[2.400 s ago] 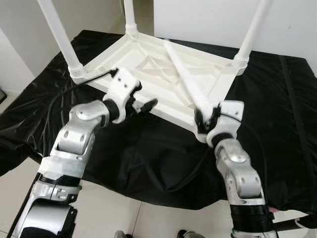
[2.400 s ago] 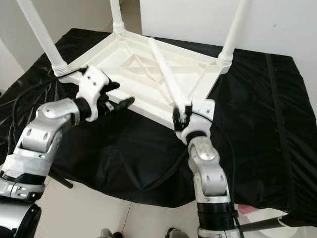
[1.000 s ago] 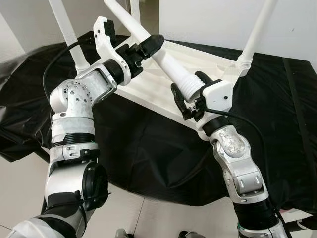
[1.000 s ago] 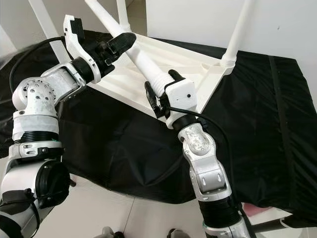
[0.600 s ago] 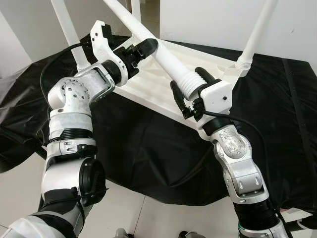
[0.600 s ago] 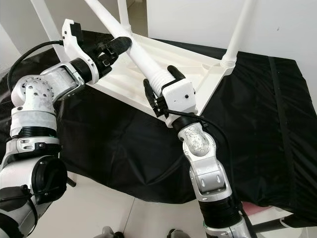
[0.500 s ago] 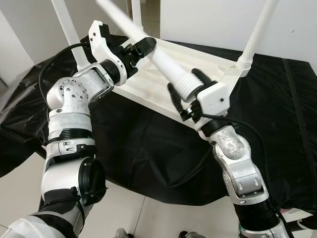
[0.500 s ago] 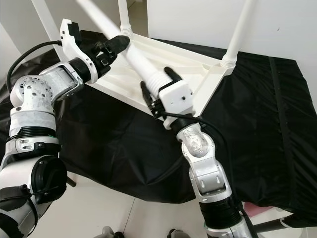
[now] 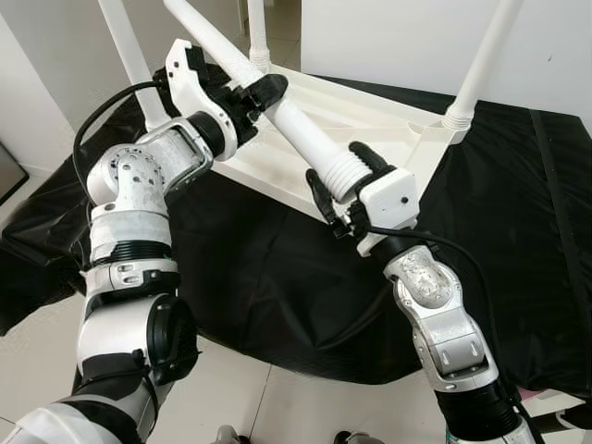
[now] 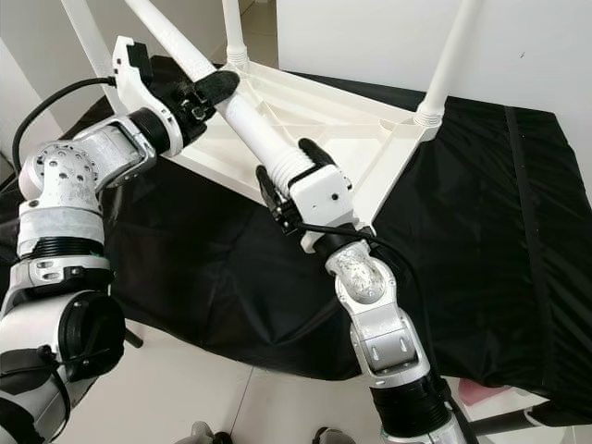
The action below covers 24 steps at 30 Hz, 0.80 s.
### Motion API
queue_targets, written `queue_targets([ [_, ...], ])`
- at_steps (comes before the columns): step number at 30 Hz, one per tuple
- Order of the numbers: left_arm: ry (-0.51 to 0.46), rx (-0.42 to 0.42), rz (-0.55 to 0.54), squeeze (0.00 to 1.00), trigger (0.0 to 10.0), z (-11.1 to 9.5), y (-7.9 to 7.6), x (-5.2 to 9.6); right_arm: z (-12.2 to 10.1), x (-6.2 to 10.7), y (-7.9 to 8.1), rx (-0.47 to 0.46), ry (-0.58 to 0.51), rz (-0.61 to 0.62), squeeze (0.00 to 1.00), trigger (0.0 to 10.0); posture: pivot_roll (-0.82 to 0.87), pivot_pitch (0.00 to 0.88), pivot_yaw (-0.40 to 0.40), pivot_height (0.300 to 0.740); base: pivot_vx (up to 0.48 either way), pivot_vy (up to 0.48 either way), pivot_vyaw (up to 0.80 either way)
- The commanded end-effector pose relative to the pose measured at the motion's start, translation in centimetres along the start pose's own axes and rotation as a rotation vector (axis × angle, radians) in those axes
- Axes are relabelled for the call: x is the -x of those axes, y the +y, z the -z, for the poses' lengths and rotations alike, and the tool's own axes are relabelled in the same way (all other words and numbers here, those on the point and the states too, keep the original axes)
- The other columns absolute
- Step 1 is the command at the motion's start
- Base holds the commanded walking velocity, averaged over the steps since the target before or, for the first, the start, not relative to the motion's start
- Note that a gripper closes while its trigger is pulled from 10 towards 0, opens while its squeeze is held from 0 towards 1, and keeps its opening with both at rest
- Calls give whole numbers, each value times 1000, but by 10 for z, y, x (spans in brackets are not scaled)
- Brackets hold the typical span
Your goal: Building children table
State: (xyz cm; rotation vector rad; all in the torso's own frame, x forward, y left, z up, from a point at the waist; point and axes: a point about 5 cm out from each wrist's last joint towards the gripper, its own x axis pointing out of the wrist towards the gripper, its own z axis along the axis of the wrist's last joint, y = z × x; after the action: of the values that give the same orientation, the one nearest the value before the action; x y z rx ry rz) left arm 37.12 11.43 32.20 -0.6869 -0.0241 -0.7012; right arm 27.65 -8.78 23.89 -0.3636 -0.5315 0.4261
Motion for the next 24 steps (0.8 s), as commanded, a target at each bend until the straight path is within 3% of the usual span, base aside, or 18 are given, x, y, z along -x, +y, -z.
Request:
queue_targets([
  [1,24,-43,40,0,0,3,-4,1,-4,0,6,9,-22,-35,0,10000,-99,119,83,740,0,0,0],
  [8,20,-62,80,0,0,3,-11,3,2,-1,8,15,13,-32,0,10000,-99,119,83,740,0,0,0],
  [9,29,-101,95,0,0,4,-13,3,2,-1,8,-9,22,-42,1000,10000,-99,121,80,740,0,0,0],
  [10,29,-101,95,0,0,4,-13,3,2,-1,8,-9,22,-42,1000,10000,-99,121,80,740,0,0,0],
  [11,46,-177,109,0,0,7,-16,4,2,-2,9,-39,34,-57,1000,10000,-99,121,80,740,0,0,0],
  [12,68,-283,131,0,0,13,-20,5,0,-4,11,-90,41,-88,0,10000,-99,121,80,740,0,0,0],
  [13,68,-283,131,0,0,13,-20,5,0,-4,11,-90,41,-88,0,10000,-99,121,80,740,0,0,0],
  [17,142,-524,263,0,0,42,-35,13,-8,-12,15,-218,68,-139,0,10000,-99,121,80,740,0,0,0],
  [23,155,-592,348,0,0,50,-42,19,-1,-18,11,-223,137,-88,0,10000,-104,124,78,740,0,0,0],
  [24,161,-613,415,0,0,55,-48,24,8,-22,10,-255,199,-69,0,10000,-103,124,78,740,0,0,0],
])
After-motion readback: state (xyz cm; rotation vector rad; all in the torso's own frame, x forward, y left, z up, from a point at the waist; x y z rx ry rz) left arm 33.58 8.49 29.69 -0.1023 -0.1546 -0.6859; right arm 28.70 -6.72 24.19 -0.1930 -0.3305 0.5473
